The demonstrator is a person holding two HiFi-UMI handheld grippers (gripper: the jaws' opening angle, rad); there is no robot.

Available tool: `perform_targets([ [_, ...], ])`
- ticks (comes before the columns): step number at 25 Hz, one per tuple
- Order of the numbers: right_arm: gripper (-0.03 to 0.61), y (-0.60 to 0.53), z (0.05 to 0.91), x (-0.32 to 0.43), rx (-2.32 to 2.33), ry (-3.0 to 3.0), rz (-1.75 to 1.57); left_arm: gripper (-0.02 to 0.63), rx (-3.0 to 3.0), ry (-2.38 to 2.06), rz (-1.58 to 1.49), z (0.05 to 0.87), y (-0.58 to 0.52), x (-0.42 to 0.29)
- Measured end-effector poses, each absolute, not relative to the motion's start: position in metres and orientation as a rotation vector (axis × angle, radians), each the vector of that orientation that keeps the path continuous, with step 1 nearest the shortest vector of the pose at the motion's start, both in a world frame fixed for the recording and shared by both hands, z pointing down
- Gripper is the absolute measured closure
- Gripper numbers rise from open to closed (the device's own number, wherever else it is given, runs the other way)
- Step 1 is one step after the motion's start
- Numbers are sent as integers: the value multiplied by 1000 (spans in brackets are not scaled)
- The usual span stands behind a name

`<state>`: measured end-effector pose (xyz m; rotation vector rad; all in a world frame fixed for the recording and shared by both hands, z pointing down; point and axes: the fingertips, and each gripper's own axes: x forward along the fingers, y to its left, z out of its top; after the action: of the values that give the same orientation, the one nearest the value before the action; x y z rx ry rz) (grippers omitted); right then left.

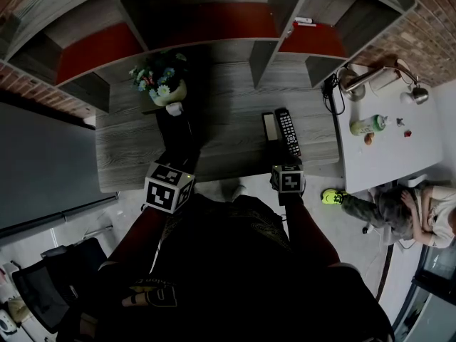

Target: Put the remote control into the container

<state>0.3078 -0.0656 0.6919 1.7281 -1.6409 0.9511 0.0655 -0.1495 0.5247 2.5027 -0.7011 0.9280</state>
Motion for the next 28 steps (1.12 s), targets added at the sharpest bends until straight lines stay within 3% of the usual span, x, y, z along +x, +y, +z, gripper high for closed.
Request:
perform_targets([
  [14, 383, -62, 706, 307, 1689, -1609, 879, 607, 2491, -763, 924, 519, -161, 38],
  [28, 396, -117, 603, 274, 1886, -1804, 740, 607, 2520, -782, 848, 502, -177, 10],
])
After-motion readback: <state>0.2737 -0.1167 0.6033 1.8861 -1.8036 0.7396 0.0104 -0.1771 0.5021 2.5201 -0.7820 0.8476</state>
